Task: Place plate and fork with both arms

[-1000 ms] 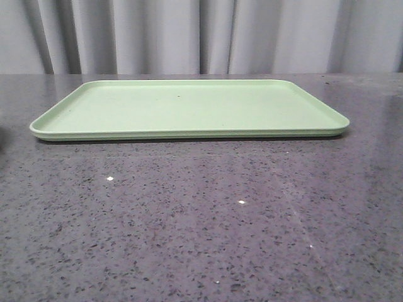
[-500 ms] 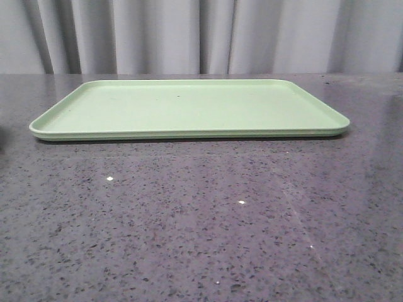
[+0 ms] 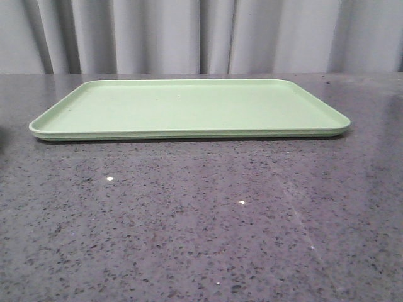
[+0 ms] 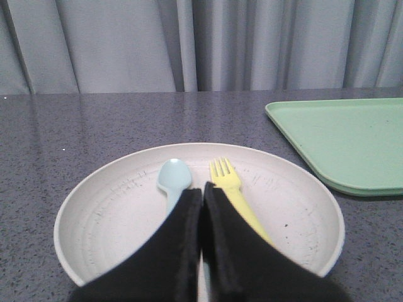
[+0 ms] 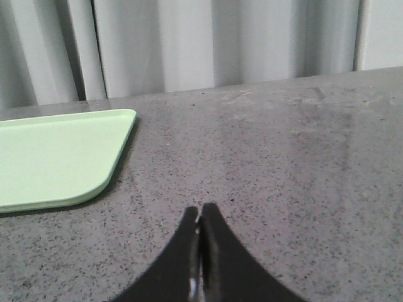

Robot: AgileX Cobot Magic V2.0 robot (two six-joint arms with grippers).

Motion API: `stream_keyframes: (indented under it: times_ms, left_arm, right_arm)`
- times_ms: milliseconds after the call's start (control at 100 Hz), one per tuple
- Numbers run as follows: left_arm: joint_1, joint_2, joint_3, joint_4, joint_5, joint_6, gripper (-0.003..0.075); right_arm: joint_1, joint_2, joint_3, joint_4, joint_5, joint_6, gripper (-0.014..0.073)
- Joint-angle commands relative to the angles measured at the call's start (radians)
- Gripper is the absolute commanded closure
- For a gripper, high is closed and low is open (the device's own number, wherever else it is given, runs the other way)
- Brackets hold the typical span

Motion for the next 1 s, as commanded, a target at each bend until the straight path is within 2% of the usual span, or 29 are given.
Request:
stream_keyframes:
  times_ms: [0,150,460,690,760,800,950,990]
  left_arm:
    - [0.001,0.006,-0.069,-0.010,-0.038,0.000,0.0741]
    - [0.001,0.103,-0.206,-0.012,0.071,0.000,0.0741]
    - [0.001,0.384,-0.505,-0.014,0.117,0.000,0.0741]
    - [0.001,0.544,-0.576,-0.016,0.089,0.000,0.0735]
    - [0.001,0.569,-0.585,-0.016,0.087,0.000,0.0685]
    - [0.001,0.576,-0.585,-0.016,0.082,0.000,0.0629]
    - [0.001,0.583,-0.585,-0.016,0.080,0.000,0.0333]
    - [0.001,0.583,-0.585,-0.016,0.078,0.000,0.0281]
  right_arm:
    - [-0.002,0.012,-0.083,-0.003,-0.027,-0.001,0.0661]
    - [-0.002,0.106,-0.208,-0.003,0.086,-0.001,0.0661]
    - [-0.002,0.376,-0.499,-0.003,0.318,-0.001,0.0661]
    - [-0.002,0.542,-0.597,0.008,0.340,-0.001,0.0633]
    - [-0.002,0.565,-0.610,0.020,0.340,-0.001,0.0560]
    - [-0.002,0.576,-0.616,0.029,0.340,-0.001,0.0498]
    - [-0.002,0.582,-0.623,0.030,0.338,-0.001,0.0242]
    - [-0.002,0.582,-0.623,0.030,0.339,-0.001,0.0193]
